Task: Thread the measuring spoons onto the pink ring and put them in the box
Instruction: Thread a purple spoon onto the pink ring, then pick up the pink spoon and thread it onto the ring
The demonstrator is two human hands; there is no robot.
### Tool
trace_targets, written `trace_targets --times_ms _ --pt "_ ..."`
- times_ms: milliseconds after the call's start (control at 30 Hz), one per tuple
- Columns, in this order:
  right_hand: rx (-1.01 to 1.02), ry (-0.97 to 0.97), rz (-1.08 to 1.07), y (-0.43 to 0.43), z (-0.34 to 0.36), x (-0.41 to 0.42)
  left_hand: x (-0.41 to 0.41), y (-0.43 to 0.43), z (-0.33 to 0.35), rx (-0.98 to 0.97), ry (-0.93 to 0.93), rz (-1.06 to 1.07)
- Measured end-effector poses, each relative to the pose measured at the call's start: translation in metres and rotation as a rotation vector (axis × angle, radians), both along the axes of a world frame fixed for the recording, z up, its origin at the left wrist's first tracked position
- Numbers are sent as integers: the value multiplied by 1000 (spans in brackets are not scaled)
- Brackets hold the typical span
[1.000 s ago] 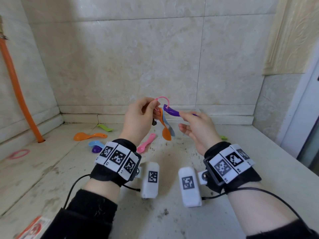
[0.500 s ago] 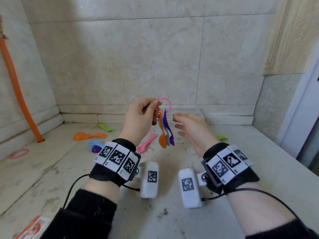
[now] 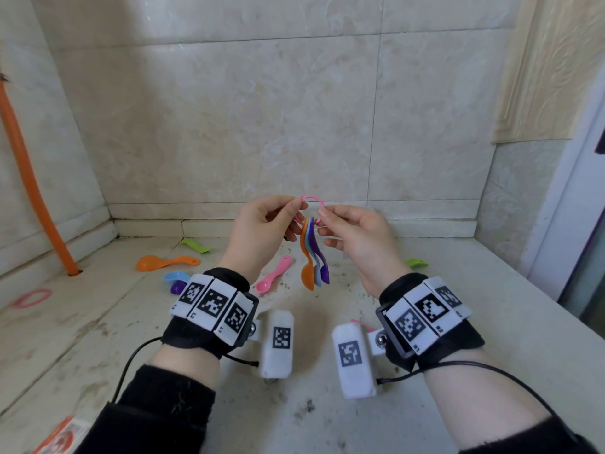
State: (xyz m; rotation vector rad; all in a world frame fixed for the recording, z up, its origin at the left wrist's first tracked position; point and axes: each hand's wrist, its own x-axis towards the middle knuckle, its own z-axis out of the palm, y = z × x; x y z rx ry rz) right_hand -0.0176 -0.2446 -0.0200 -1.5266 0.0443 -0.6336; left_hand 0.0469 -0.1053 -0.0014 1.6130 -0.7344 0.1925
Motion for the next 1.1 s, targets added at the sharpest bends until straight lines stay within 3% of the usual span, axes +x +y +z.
trace_targets --times_ms 167,233,333,400,633,800,967,1100 --pt "26 2 -16 -1 -1 0 4 3 1 -19 187 -12" --pt "54 -7 -23 -1 0 0 10 7 -2 127 228 162" --pt "95 -28 -38 -1 3 -1 25 17 -10 494 298 358" --pt "98 -30 -46 0 4 -2 31 24 -16 679 357 350" --pt "78 -12 -54 1 4 -4 34 28 -21 898 465 190" --pt "70 6 -50 1 2 -3 35 28 -27 828 520 104" --pt "71 26 -58 0 1 -3 34 25 -27 768 470 168" --pt "72 31 -54 0 0 -2 34 21 -26 328 466 104"
